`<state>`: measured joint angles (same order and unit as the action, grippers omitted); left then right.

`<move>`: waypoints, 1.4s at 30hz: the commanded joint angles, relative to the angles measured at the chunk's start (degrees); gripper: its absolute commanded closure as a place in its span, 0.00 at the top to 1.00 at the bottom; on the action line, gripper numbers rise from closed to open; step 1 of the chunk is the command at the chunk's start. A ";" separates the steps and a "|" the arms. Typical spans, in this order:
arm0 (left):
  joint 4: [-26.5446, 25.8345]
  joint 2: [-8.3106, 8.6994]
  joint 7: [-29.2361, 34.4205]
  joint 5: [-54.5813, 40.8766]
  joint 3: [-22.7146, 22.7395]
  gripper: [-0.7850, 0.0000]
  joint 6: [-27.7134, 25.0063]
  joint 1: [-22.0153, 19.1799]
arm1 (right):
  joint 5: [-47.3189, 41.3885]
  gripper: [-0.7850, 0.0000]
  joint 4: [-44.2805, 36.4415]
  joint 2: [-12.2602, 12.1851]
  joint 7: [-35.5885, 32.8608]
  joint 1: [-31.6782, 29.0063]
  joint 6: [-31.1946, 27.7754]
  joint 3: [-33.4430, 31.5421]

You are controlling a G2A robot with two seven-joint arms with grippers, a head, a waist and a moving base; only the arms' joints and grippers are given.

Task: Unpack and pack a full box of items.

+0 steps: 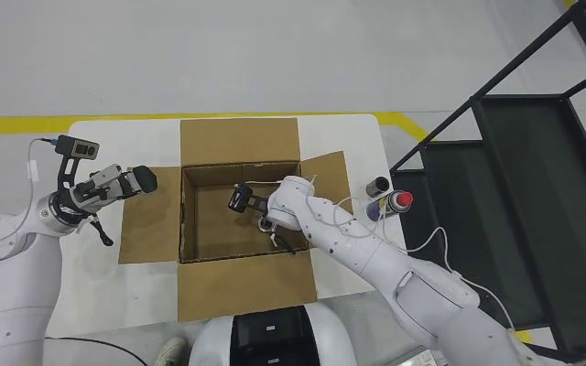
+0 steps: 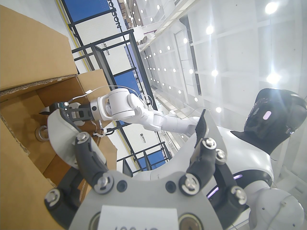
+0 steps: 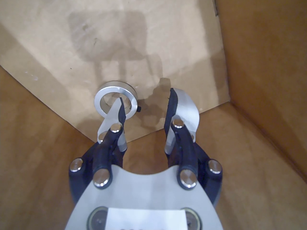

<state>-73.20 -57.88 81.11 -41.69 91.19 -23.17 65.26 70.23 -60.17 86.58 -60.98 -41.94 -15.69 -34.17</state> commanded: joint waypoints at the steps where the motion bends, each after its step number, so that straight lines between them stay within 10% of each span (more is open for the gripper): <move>1: 0.00 0.00 0.00 0.00 0.00 1.00 0.00 0.00 | -0.40 0.46 1.09 0.34 0.13 0.36 -0.19 0.15; 10: 0.00 0.00 0.00 0.00 0.00 1.00 0.00 0.00 | -1.67 0.45 5.07 1.76 0.83 1.53 -1.28 0.87; 12: 0.00 0.00 0.00 0.00 0.00 1.00 0.00 0.00 | -1.82 0.35 5.77 2.08 0.95 1.76 -1.40 1.05; 14: 0.00 0.00 0.00 0.00 0.00 1.00 0.00 0.00 | -2.00 0.00 6.33 2.36 1.12 2.01 -1.57 1.14; 25: 0.00 0.00 0.00 0.00 0.00 1.00 0.00 0.00 | -1.53 0.00 2.72 1.68 2.47 0.73 -2.03 -1.32; 42: 0.00 0.00 0.00 0.00 0.00 1.00 0.00 0.00 | 14.83 0.00 -49.93 -9.37 9.42 -31.04 -6.67 -24.64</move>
<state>-73.20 -57.88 81.11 -41.69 91.19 -23.17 65.26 85.08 -108.29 77.60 -53.15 -71.05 -21.21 -57.18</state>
